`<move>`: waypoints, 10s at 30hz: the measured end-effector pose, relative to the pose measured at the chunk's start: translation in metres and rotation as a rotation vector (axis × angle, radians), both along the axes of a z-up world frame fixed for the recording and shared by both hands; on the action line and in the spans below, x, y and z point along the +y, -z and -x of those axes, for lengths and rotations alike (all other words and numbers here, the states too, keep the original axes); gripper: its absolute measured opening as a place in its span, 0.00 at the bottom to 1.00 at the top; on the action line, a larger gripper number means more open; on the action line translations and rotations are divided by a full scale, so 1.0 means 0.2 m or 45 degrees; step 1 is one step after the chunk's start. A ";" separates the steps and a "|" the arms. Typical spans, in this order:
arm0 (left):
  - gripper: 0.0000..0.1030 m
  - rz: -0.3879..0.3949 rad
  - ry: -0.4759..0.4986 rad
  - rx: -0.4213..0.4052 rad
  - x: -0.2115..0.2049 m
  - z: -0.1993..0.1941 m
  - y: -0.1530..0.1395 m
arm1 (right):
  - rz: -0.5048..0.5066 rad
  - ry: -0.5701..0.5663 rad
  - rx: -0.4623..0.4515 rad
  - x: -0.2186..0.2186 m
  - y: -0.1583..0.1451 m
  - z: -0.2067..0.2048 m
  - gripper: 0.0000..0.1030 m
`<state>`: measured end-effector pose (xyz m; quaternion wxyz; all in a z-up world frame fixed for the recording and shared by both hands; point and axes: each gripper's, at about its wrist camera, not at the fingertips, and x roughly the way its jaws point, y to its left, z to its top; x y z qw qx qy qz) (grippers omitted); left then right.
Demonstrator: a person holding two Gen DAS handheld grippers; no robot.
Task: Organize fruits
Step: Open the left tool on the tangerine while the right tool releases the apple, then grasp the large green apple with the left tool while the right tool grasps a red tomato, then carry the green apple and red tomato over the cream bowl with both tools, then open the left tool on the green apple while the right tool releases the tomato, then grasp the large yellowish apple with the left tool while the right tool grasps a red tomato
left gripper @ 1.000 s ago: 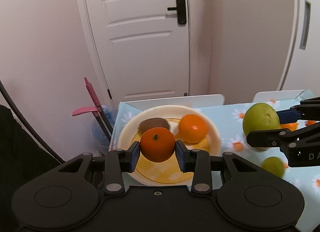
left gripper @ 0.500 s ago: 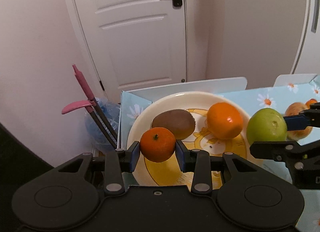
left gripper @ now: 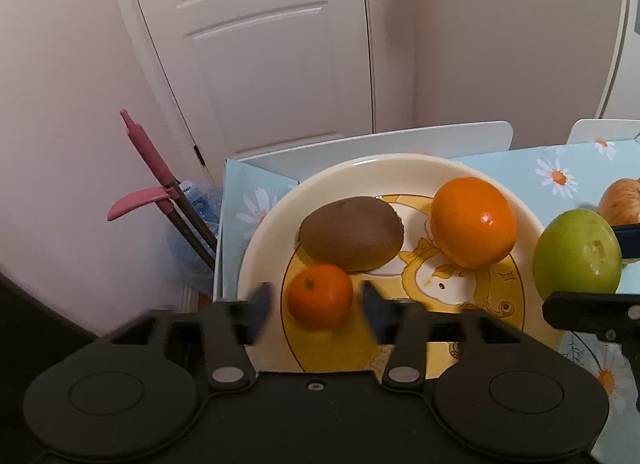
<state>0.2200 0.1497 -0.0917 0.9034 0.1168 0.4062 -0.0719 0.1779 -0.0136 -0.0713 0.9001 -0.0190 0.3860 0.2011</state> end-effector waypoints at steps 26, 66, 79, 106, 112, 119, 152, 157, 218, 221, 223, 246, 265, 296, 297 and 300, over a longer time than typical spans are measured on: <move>0.96 0.147 -0.237 -0.038 0.07 0.44 -0.19 | 0.083 -0.250 0.022 0.07 0.05 -0.10 0.66; 0.96 0.080 0.016 -0.140 -0.17 0.64 -0.38 | -0.024 0.232 -0.130 -0.33 -0.31 0.30 1.00; 0.96 0.131 0.149 -0.132 -0.44 0.67 -0.40 | -0.009 0.396 -0.133 -0.74 -0.32 0.49 1.00; 0.94 -0.017 -0.100 -0.177 -1.17 0.75 -0.05 | 0.037 0.230 -0.084 -1.51 0.15 0.45 0.96; 0.84 -0.024 -0.121 -0.160 -1.20 0.69 0.06 | 0.027 0.221 -0.084 -1.54 0.25 0.41 0.90; 0.65 -0.023 -0.123 -0.140 -1.21 0.65 0.15 | 0.007 0.208 -0.076 -1.54 0.32 0.37 0.85; 0.59 0.005 -0.044 -0.084 -1.17 0.63 0.14 | 0.061 0.242 -0.125 -1.42 0.33 0.35 0.48; 0.59 0.022 -0.040 -0.097 -1.14 0.65 0.09 | 0.064 0.228 -0.127 -1.37 0.27 0.38 0.47; 0.59 0.013 0.006 -0.029 -0.10 0.25 0.02 | -0.055 0.103 -0.058 -0.06 0.00 0.00 0.47; 0.71 0.021 0.012 -0.051 -0.09 0.26 0.02 | -0.062 0.097 -0.049 -0.07 -0.01 -0.01 0.47; 0.91 0.034 0.013 -0.091 -0.08 0.29 -0.02 | -0.065 0.084 -0.042 -0.08 -0.02 -0.01 0.47; 0.94 0.085 -0.205 -0.121 -0.10 0.52 -0.18 | -0.052 -0.124 0.026 -0.08 -0.01 -0.15 0.47; 0.95 0.068 -0.226 -0.060 -0.15 0.53 -0.13 | -0.086 -0.096 -0.030 -0.13 -0.02 -0.10 0.97; 0.95 0.019 0.070 -0.196 -0.36 0.61 -0.45 | -0.072 0.376 -0.109 -0.69 -0.30 0.37 0.99; 0.95 0.010 0.073 -0.200 -0.39 0.60 -0.45 | -0.069 0.382 -0.113 -0.73 -0.31 0.38 0.99; 0.96 0.016 0.072 -0.209 -0.49 0.60 -0.47 | -0.040 0.383 -0.123 -0.85 -0.32 0.39 0.99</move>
